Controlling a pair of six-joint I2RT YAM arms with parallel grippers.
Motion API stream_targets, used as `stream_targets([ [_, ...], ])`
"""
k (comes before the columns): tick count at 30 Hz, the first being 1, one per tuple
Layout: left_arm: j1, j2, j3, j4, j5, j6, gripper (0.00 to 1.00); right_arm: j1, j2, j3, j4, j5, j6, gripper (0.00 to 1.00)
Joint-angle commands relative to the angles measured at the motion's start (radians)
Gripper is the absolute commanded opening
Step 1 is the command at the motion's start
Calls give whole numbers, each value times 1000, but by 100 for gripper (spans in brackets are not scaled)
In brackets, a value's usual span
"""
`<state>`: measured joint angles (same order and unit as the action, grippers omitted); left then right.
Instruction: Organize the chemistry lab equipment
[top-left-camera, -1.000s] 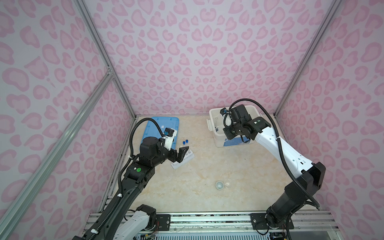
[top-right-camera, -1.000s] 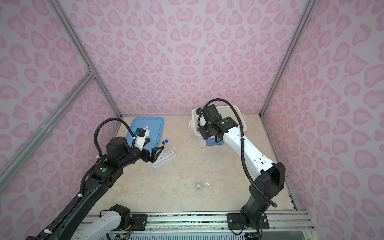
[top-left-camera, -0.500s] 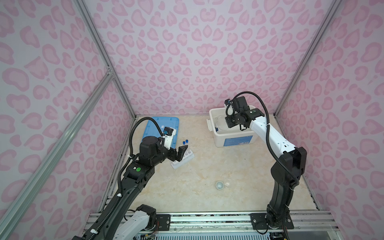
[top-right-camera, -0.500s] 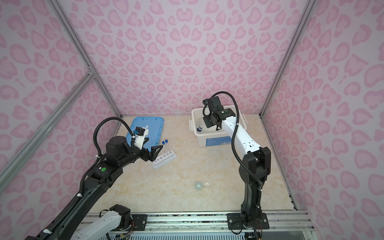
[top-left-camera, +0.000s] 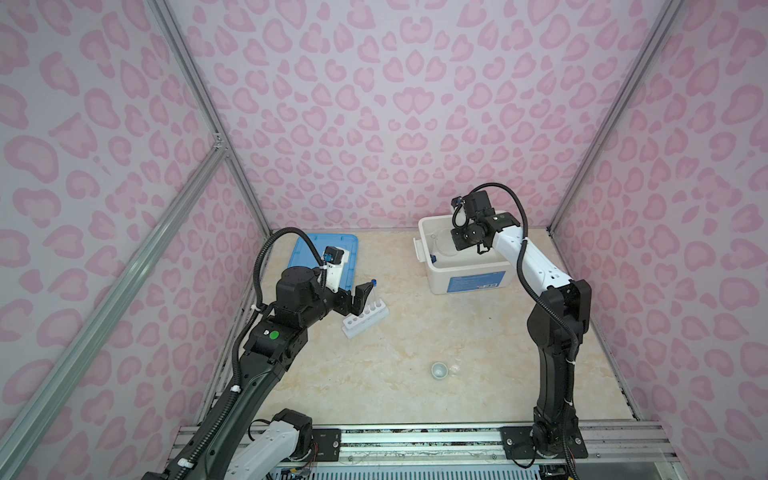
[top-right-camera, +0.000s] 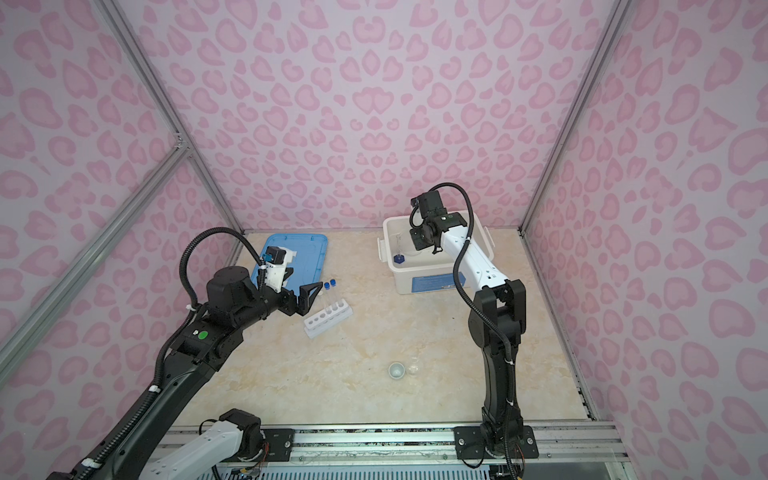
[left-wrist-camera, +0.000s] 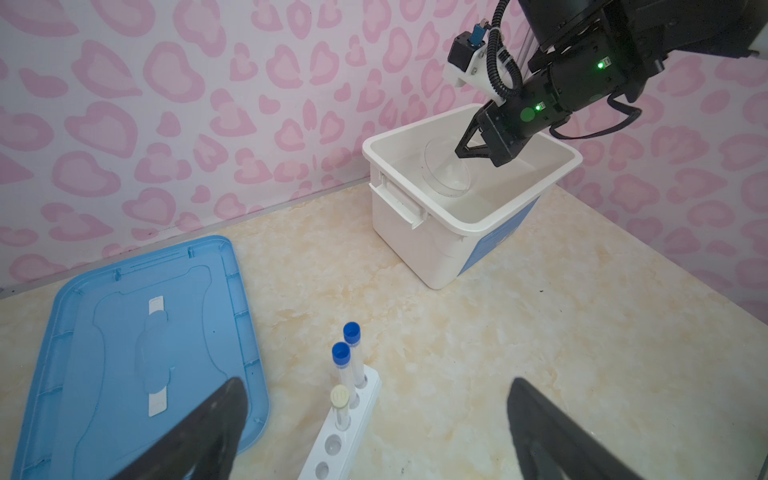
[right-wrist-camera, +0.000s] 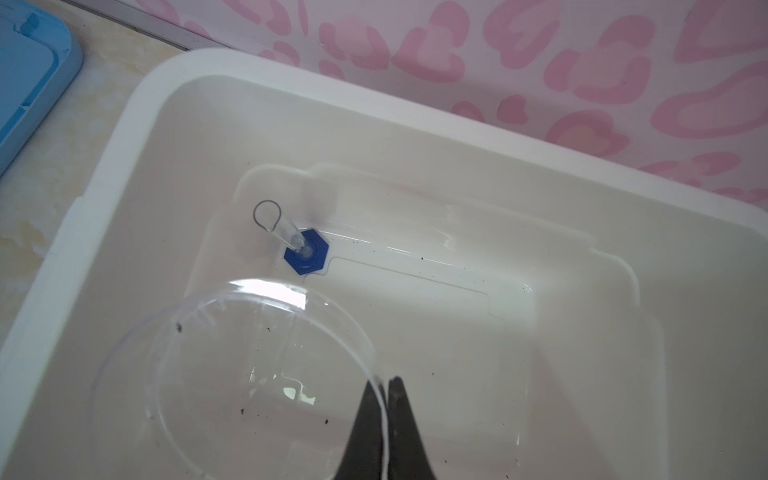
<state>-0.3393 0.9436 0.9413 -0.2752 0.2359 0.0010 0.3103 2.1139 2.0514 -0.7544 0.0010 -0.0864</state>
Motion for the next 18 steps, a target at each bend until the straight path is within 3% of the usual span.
stream_targets([
  [1, 2, 11, 15, 0, 0, -1, 99, -8, 22, 6, -19, 6, -11, 3],
  [18, 1, 40, 30, 4, 2, -1, 99, -2, 120, 43, -53, -1, -57, 3],
])
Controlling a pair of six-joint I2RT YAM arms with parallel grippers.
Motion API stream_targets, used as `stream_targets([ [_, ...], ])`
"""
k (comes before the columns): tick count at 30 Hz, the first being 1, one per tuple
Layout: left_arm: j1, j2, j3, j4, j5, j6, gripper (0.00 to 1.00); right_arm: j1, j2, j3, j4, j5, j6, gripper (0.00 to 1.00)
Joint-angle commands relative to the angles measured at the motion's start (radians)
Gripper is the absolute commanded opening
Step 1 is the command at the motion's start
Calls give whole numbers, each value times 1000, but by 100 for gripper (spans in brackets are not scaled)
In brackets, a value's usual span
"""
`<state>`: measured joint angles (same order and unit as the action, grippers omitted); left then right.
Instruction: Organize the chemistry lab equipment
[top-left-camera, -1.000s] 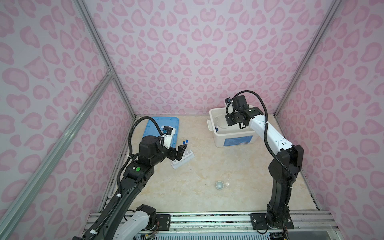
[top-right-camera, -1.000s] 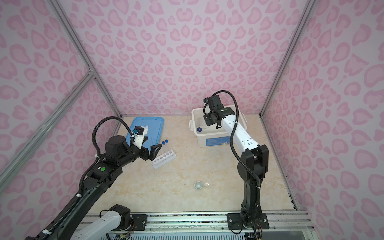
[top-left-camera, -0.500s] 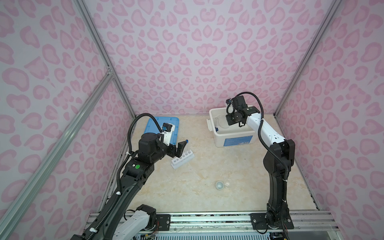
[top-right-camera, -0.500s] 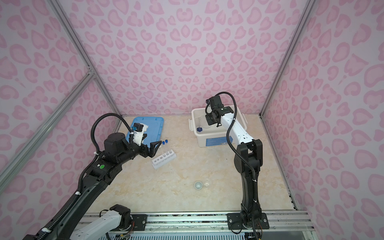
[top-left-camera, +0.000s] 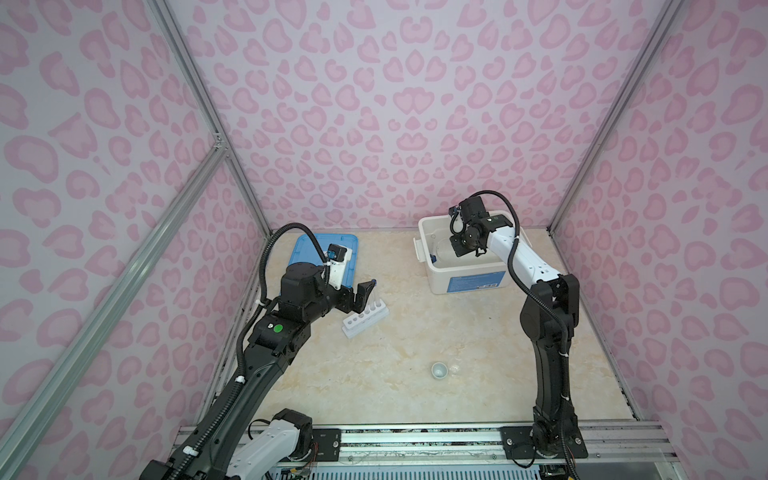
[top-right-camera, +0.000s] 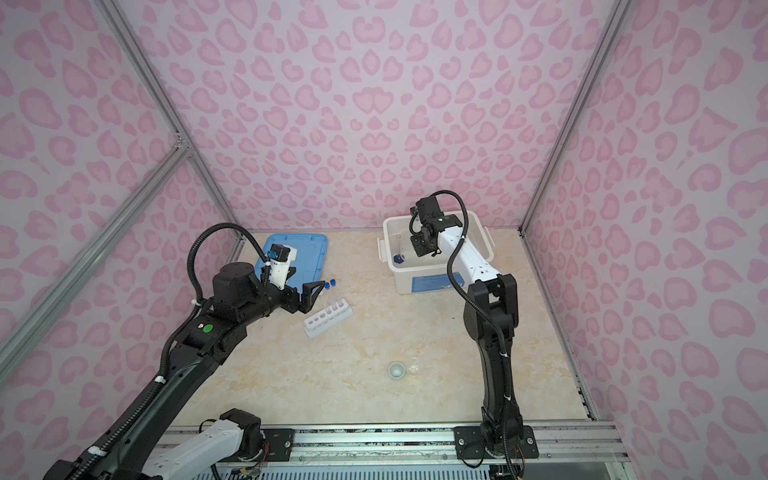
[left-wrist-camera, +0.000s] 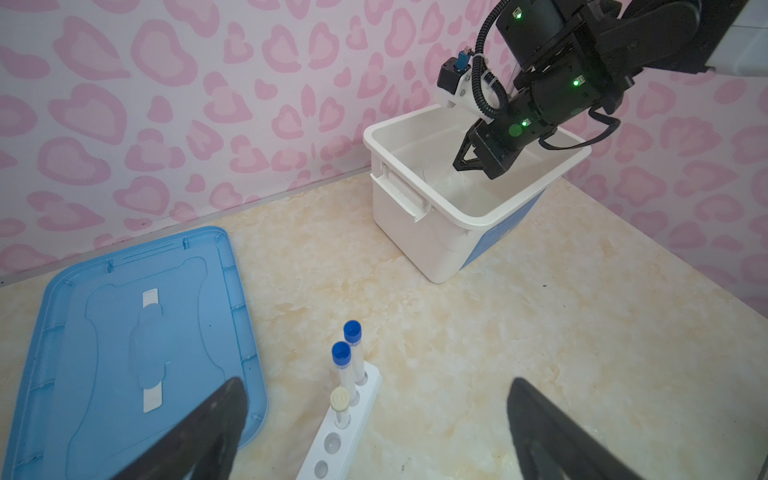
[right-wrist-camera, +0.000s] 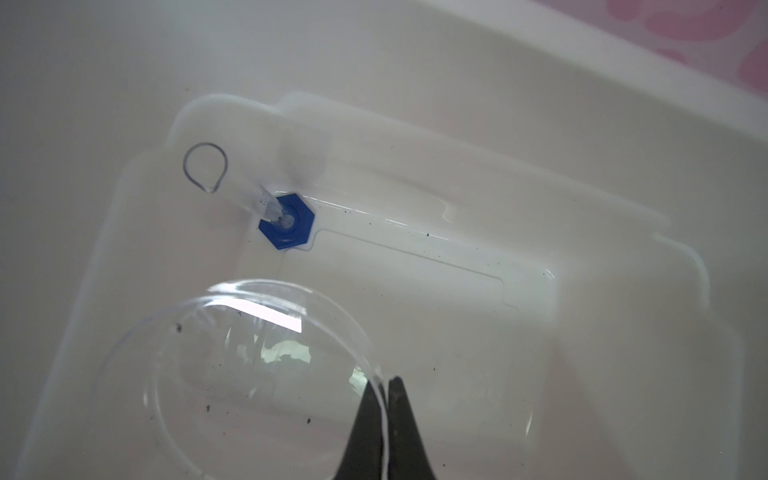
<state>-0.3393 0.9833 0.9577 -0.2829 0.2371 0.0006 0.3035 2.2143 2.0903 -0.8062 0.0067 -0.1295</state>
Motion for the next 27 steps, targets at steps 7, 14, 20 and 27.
stream_targets([
  [7, 2, 0, 11, 8, -9, 1, 99, 10, 66, 19, 4, -13, -20, 3],
  [14, 2, -5, -2, 9, -17, -1, 99, 15, 107, 30, 7, -10, -30, 3],
  [20, 2, -2, 2, 4, -24, 1, 99, 18, 136, 33, 15, -7, -37, 3],
  [27, 2, -2, 1, -1, -25, -2, 99, 21, 173, 66, 5, -8, -47, 3],
])
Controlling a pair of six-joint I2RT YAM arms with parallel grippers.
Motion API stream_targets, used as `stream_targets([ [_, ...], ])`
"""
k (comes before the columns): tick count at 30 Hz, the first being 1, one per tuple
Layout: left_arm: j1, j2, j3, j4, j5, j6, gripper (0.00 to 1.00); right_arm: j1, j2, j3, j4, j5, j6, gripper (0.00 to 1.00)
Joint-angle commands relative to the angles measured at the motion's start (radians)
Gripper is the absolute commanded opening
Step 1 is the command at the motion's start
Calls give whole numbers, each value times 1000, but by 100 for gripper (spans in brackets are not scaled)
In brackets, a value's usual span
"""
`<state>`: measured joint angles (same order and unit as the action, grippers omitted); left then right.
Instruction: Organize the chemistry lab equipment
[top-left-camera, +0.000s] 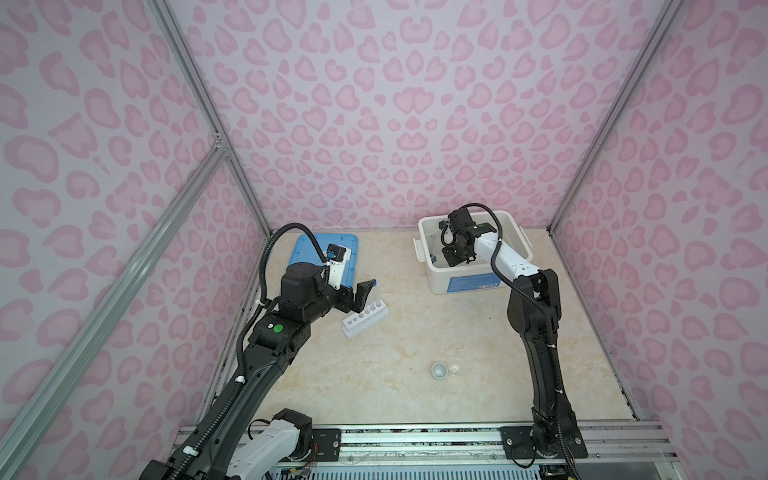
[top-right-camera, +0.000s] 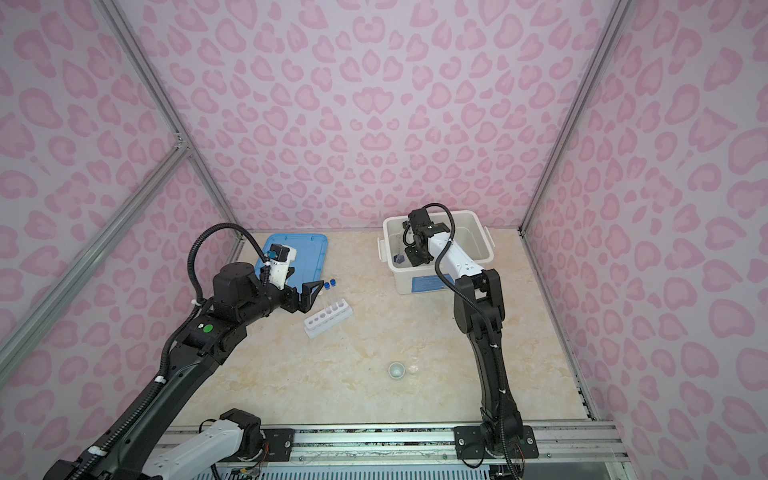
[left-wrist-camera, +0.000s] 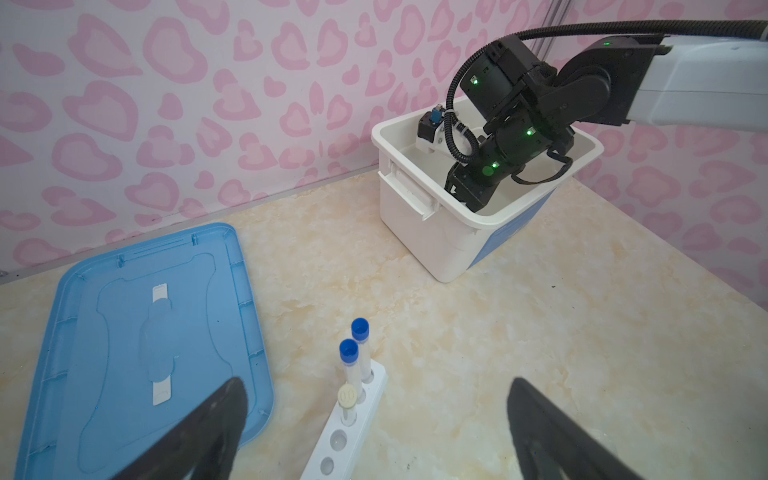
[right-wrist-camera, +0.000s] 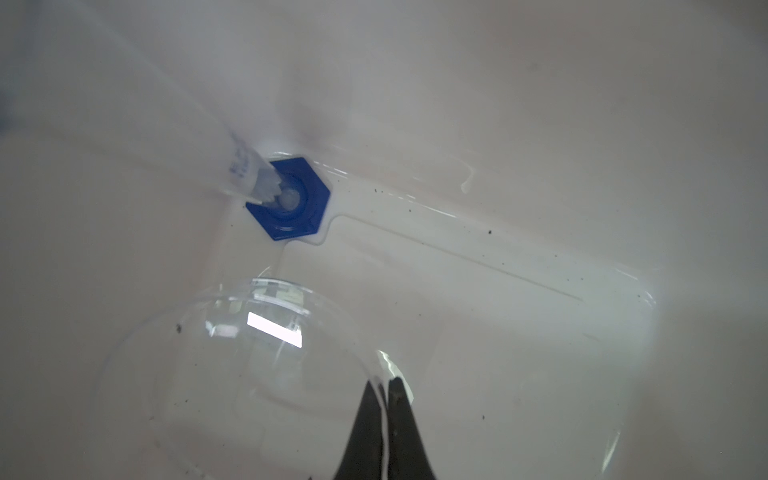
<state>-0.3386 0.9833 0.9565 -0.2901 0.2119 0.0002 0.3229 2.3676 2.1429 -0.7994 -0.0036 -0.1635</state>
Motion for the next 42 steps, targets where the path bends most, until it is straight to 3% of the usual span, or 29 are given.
stream_targets([
  [1, 1, -1, 2, 6, -1, -2, 99, 2, 23, 17, -1, 0, -14, 3],
  [42, 1, 29, 19, 5, -6, -5, 99, -3, 136, 84, -5, -25, 1, 2],
])
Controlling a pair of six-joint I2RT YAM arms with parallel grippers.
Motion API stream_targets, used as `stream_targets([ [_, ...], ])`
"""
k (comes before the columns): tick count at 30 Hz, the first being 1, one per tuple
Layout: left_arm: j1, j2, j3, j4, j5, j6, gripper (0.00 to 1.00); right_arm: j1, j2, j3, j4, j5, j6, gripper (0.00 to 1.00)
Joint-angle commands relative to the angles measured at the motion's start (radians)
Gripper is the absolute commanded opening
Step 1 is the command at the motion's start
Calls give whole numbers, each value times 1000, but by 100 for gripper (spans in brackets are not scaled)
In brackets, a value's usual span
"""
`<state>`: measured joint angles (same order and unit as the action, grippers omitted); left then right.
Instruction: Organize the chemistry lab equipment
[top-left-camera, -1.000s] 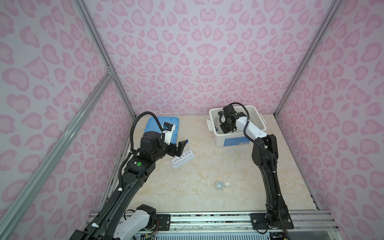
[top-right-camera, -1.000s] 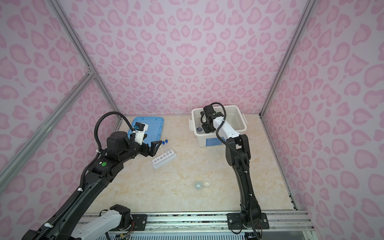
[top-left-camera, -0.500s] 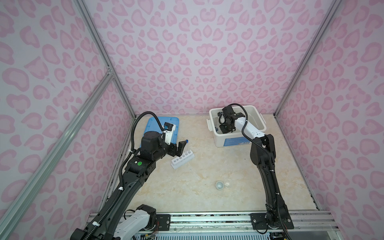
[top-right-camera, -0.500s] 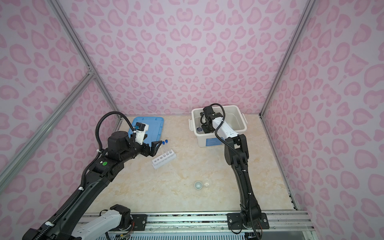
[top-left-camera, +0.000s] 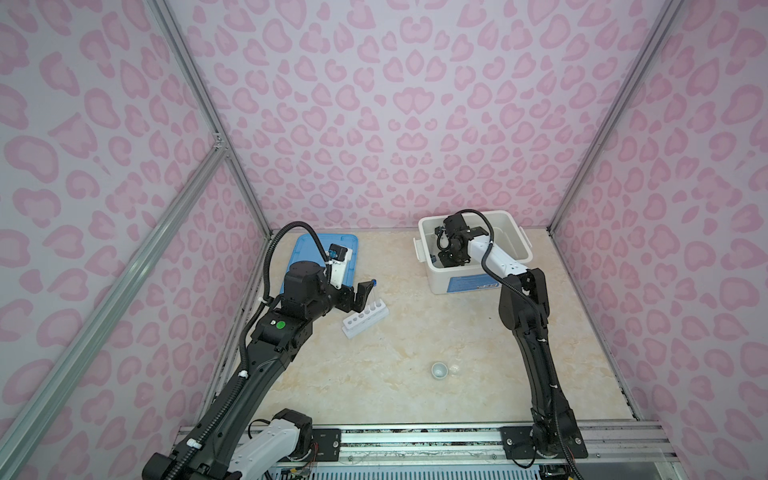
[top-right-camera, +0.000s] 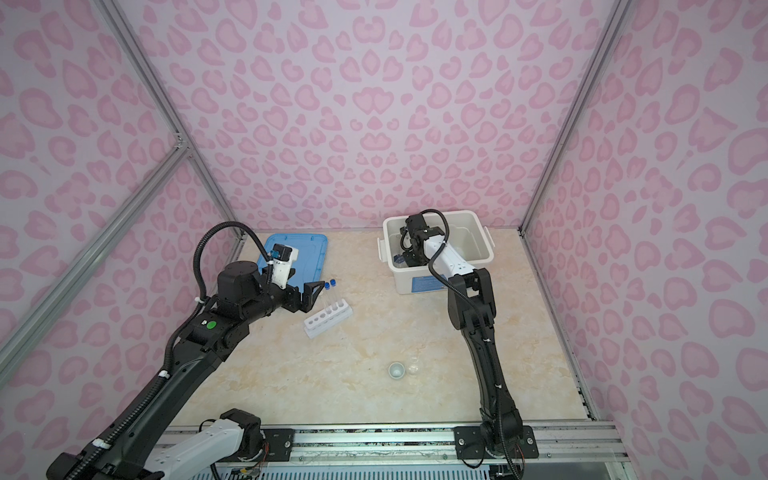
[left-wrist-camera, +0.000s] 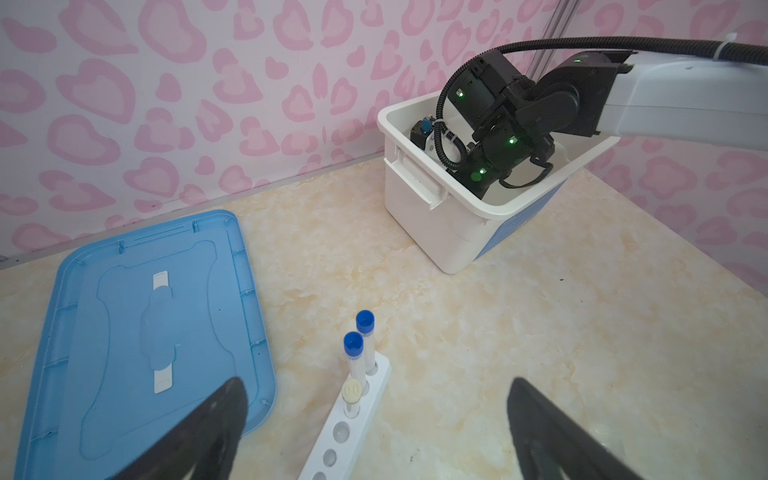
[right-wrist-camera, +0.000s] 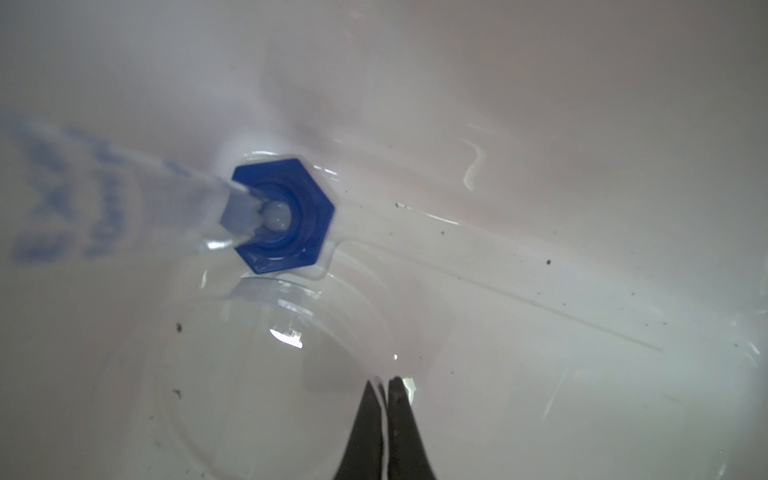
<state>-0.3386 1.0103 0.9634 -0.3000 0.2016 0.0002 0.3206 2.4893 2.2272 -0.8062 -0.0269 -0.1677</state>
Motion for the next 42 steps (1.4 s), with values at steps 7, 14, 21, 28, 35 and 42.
stream_targets([
  [7, 0, 0, 9, 15, 2, -3, 99, -3, 20, 0, 5, -3, 7, 3],
  [14, 1, -6, 5, 12, 2, -5, 99, -6, 26, 2, 8, -5, 9, 4],
  [21, 1, -12, -1, 12, 1, -5, 99, -5, 29, 6, 4, -7, 10, 5],
  [28, 1, -17, -4, 10, -1, -3, 99, -6, 23, 9, 0, -8, 10, 11],
  [35, 1, -27, -7, 9, -1, -3, 99, -6, 5, 9, -1, -12, 11, 16],
  [42, 1, -38, -11, 10, -2, -2, 99, -9, -23, 15, -4, -15, 13, 17],
])
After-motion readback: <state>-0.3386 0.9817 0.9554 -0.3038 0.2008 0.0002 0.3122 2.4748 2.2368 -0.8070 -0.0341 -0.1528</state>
